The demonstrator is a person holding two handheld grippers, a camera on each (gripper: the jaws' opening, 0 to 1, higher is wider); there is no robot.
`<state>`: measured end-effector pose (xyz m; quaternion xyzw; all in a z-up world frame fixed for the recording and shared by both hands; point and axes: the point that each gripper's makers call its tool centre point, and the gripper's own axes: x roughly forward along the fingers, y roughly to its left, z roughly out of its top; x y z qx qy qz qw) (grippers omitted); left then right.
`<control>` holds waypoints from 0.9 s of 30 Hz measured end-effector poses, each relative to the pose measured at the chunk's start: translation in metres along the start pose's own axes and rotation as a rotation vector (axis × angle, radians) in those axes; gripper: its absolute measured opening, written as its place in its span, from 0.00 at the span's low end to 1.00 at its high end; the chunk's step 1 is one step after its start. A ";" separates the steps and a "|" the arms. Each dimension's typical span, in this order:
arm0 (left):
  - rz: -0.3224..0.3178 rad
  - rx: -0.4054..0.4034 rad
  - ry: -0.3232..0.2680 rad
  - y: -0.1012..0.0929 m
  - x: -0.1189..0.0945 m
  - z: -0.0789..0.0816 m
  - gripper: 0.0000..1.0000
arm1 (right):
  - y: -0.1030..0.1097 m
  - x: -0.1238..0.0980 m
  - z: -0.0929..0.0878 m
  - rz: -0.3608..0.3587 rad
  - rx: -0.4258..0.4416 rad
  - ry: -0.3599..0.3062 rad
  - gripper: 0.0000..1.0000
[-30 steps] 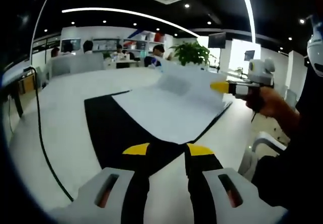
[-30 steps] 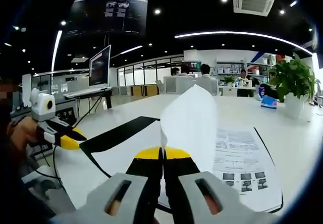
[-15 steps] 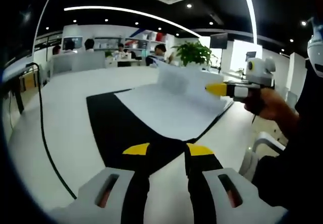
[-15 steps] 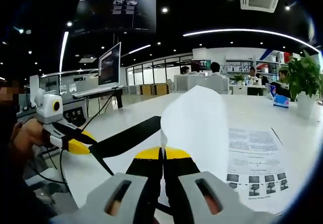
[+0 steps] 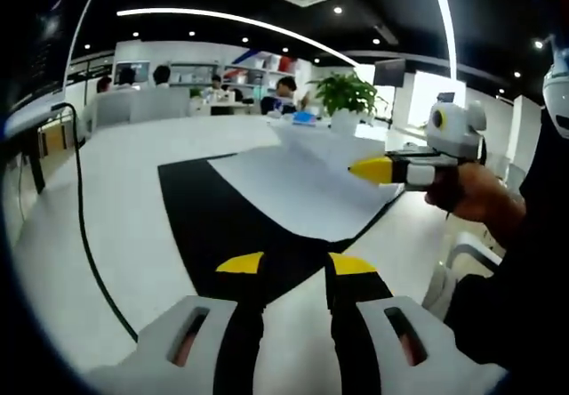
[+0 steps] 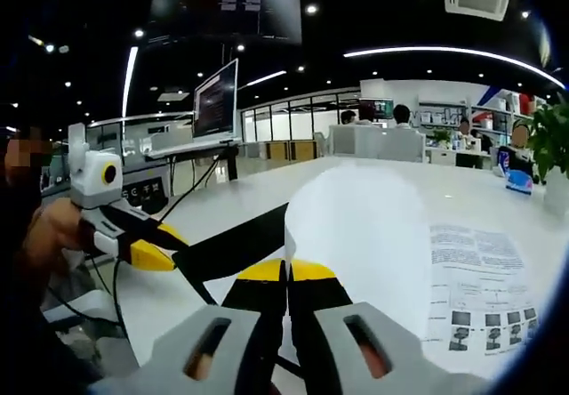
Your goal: Flip through the bound document one page at a time
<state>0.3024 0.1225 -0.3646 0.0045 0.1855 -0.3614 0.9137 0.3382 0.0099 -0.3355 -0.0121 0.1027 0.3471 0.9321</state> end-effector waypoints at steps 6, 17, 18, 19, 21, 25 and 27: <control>-0.002 -0.006 0.008 0.001 -0.001 -0.005 0.28 | 0.009 0.010 -0.003 0.030 0.009 0.015 0.02; 0.013 -0.011 0.006 0.009 -0.005 -0.004 0.28 | 0.021 0.025 -0.021 0.070 0.037 0.084 0.03; 0.016 -0.012 0.006 0.010 -0.005 -0.004 0.28 | 0.021 0.026 -0.022 0.071 0.037 0.090 0.04; 0.018 -0.012 0.006 0.011 -0.005 -0.004 0.28 | 0.021 0.026 -0.024 0.073 0.041 0.096 0.04; 0.020 -0.012 0.006 0.012 -0.006 -0.003 0.28 | 0.021 0.026 -0.028 0.076 0.066 0.110 0.04; 0.020 -0.015 0.007 0.012 -0.004 -0.004 0.28 | 0.023 0.029 -0.036 0.084 0.089 0.139 0.06; 0.015 -0.016 0.007 0.011 -0.003 -0.004 0.28 | 0.026 0.030 -0.041 0.091 0.106 0.159 0.08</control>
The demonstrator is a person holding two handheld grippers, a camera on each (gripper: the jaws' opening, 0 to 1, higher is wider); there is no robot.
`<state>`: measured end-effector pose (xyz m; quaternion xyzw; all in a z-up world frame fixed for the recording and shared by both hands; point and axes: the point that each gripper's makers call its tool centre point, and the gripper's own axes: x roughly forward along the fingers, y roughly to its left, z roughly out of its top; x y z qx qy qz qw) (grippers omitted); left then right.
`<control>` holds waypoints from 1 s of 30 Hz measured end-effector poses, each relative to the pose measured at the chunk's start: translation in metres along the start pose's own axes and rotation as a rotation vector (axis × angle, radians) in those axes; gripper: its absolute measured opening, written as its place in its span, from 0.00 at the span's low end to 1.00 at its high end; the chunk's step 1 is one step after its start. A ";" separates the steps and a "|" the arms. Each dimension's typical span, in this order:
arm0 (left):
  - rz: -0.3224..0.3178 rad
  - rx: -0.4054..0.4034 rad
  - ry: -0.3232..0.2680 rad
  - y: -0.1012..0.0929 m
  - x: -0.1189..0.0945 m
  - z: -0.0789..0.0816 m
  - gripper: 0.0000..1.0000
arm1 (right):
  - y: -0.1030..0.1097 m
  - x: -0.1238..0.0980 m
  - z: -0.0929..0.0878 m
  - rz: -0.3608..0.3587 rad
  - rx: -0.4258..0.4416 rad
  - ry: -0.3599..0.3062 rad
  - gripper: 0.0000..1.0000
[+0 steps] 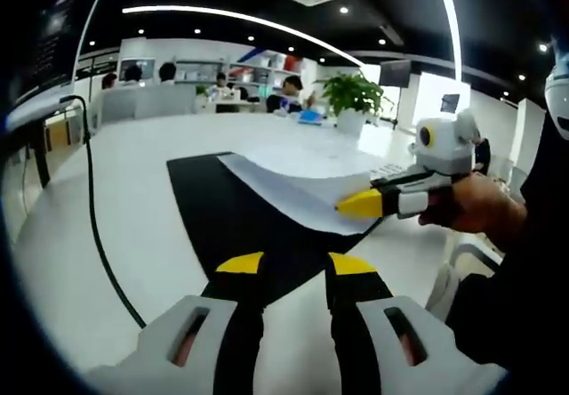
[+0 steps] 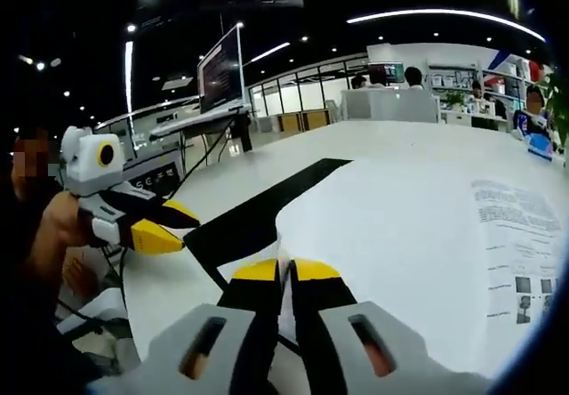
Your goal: Flip through the bound document one page at a time
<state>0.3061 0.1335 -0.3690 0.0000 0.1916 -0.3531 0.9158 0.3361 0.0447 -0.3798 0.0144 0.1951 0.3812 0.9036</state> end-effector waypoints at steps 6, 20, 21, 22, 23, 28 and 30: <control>-0.008 0.000 0.003 -0.002 0.003 0.000 0.28 | 0.000 0.001 -0.009 0.001 0.009 0.040 0.10; -0.012 0.000 -0.001 -0.005 0.006 0.001 0.28 | 0.004 0.000 -0.010 0.013 0.009 0.045 0.12; -0.013 0.003 -0.004 -0.005 0.007 0.004 0.28 | 0.005 -0.001 -0.010 0.013 0.009 0.045 0.12; -0.013 0.007 -0.008 -0.005 0.007 0.006 0.28 | 0.005 -0.001 -0.010 0.014 0.009 0.045 0.13; -0.013 0.012 -0.012 -0.005 0.008 0.010 0.28 | 0.005 0.000 -0.011 0.014 0.008 0.046 0.13; -0.022 0.029 -0.030 -0.007 0.013 0.020 0.28 | 0.008 0.000 -0.011 0.018 0.006 0.046 0.14; -0.028 0.031 -0.029 -0.008 0.016 0.020 0.28 | 0.008 0.000 -0.010 0.020 0.006 0.044 0.15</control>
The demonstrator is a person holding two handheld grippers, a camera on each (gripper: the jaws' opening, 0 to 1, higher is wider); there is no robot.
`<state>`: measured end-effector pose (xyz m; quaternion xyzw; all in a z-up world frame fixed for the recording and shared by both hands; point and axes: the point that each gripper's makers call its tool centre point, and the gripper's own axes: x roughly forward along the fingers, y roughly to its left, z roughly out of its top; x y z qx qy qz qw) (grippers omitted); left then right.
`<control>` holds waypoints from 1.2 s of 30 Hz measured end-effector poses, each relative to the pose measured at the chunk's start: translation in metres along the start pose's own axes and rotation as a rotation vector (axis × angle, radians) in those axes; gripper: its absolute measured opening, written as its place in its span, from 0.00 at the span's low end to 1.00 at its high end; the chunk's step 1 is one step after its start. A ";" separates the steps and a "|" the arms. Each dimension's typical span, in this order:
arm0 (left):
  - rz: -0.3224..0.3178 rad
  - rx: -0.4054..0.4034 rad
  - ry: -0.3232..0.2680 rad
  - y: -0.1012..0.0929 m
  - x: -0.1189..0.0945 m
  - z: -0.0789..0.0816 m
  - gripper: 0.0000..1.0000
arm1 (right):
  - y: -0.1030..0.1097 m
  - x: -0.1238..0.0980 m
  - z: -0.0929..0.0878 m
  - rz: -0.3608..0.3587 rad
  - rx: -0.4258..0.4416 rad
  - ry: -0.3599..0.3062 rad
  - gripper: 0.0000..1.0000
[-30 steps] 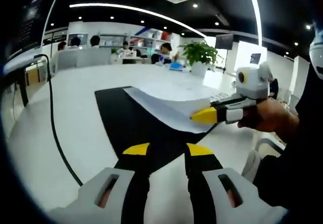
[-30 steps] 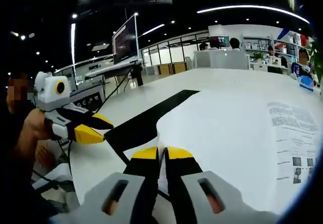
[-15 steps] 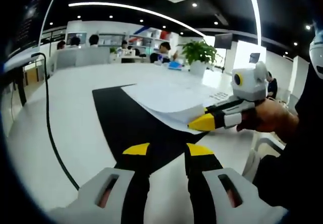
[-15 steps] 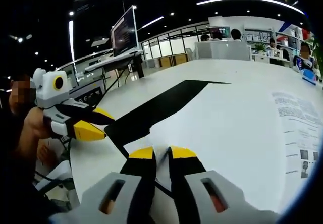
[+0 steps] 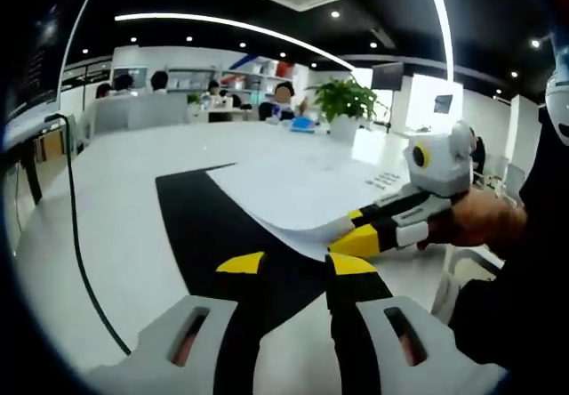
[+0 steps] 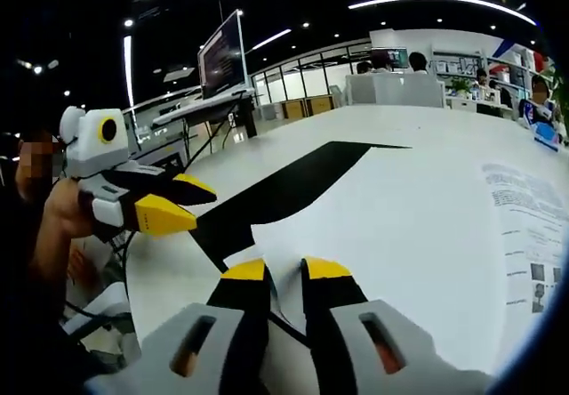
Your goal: Flip through the bound document one page at a time
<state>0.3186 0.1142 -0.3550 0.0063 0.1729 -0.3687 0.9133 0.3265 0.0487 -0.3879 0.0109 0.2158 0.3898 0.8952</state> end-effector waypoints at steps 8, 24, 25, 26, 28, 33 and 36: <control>0.004 -0.014 0.021 0.002 0.000 -0.009 0.28 | 0.005 0.000 0.000 0.020 0.009 -0.010 0.20; 0.010 -0.022 0.014 0.006 0.003 -0.006 0.28 | 0.012 0.001 0.001 0.051 0.008 -0.011 0.31; 0.005 -0.023 0.011 0.004 0.004 -0.005 0.28 | 0.012 0.001 0.001 0.053 0.006 -0.011 0.32; 0.002 -0.022 0.010 0.004 0.005 -0.004 0.28 | 0.013 0.001 0.001 0.058 0.005 -0.011 0.33; -0.003 -0.020 0.009 0.002 0.006 -0.003 0.28 | 0.014 0.001 0.002 0.068 0.013 -0.010 0.34; -0.008 -0.019 0.010 0.002 0.008 -0.003 0.28 | 0.017 0.001 0.001 0.087 0.022 -0.008 0.37; -0.005 -0.014 0.010 0.002 0.009 -0.002 0.28 | 0.018 0.001 0.001 0.092 0.012 -0.004 0.39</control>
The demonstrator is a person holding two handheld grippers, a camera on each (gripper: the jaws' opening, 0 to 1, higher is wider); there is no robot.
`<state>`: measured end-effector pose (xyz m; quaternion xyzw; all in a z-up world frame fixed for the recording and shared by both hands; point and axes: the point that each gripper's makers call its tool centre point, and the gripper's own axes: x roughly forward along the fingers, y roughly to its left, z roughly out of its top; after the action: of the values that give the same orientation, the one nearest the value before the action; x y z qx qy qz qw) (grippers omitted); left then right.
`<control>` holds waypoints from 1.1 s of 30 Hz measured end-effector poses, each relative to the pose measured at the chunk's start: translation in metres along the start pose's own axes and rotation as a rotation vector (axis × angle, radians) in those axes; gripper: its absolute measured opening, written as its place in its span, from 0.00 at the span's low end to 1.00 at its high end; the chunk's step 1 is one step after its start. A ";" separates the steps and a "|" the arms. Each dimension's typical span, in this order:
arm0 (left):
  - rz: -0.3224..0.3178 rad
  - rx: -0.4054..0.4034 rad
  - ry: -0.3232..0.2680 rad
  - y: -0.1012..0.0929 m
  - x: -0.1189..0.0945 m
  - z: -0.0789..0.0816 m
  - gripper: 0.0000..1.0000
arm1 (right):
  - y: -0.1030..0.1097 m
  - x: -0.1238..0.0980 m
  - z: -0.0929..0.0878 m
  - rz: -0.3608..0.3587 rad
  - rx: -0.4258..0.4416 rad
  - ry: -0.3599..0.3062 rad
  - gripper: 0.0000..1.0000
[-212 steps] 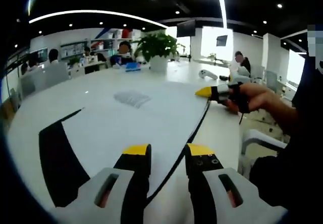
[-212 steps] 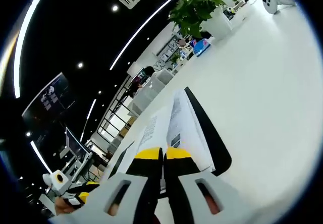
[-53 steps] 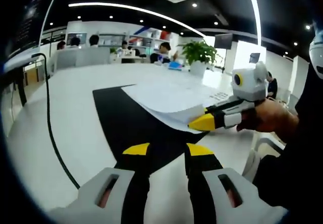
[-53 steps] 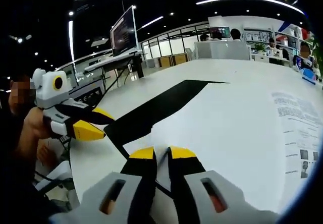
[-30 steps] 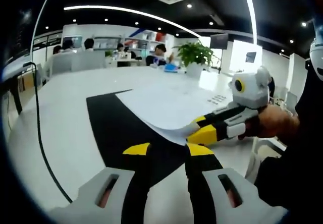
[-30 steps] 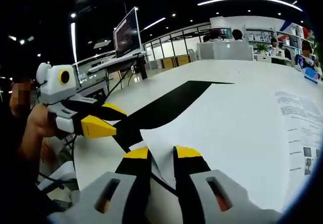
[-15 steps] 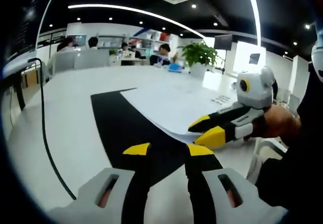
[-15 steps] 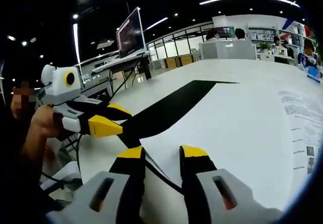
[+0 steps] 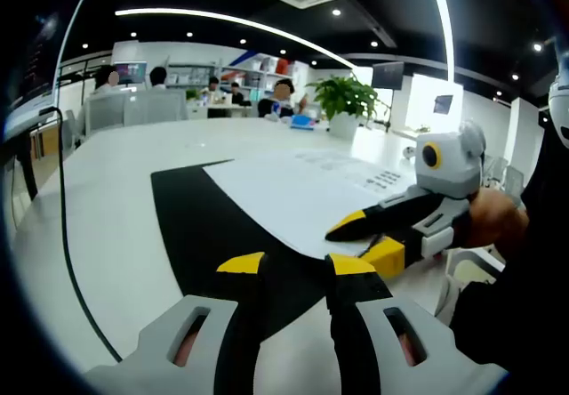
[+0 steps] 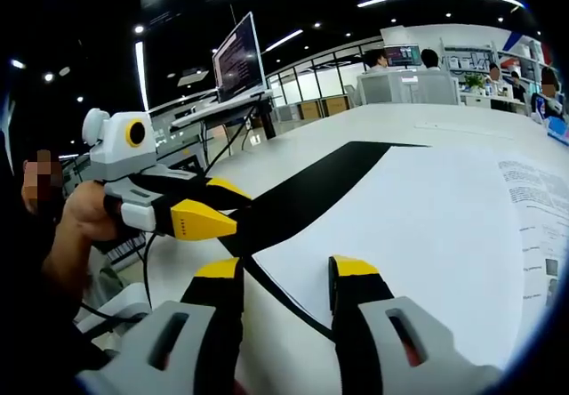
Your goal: Flip through the bound document one page at a time
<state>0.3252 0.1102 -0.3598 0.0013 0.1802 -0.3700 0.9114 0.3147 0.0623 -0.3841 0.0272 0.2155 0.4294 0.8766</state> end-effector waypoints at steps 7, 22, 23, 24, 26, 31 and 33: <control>-0.014 0.058 -0.015 -0.003 0.008 0.021 0.28 | 0.002 0.000 -0.001 0.002 -0.018 0.006 0.40; -0.036 0.159 0.047 0.002 0.066 0.017 0.27 | 0.010 0.000 -0.005 0.004 -0.080 0.025 0.45; -0.043 0.156 0.047 0.000 0.070 0.018 0.27 | 0.009 0.000 -0.005 -0.001 -0.088 0.025 0.44; -0.047 0.155 0.048 -0.001 0.073 0.018 0.27 | 0.008 0.000 -0.005 -0.003 -0.089 0.025 0.43; -0.056 0.155 0.048 -0.005 0.077 0.019 0.27 | 0.007 0.000 -0.004 0.000 -0.080 0.024 0.43; -0.064 0.112 0.056 -0.008 0.094 0.018 0.25 | 0.016 -0.001 -0.005 0.049 -0.028 0.035 0.37; -0.069 0.117 0.053 -0.011 0.098 0.020 0.25 | 0.026 -0.001 -0.007 0.090 0.023 0.037 0.34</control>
<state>0.3891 0.0334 -0.3716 0.0579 0.1824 -0.4109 0.8914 0.2913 0.0768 -0.3842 0.0387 0.2352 0.4665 0.8518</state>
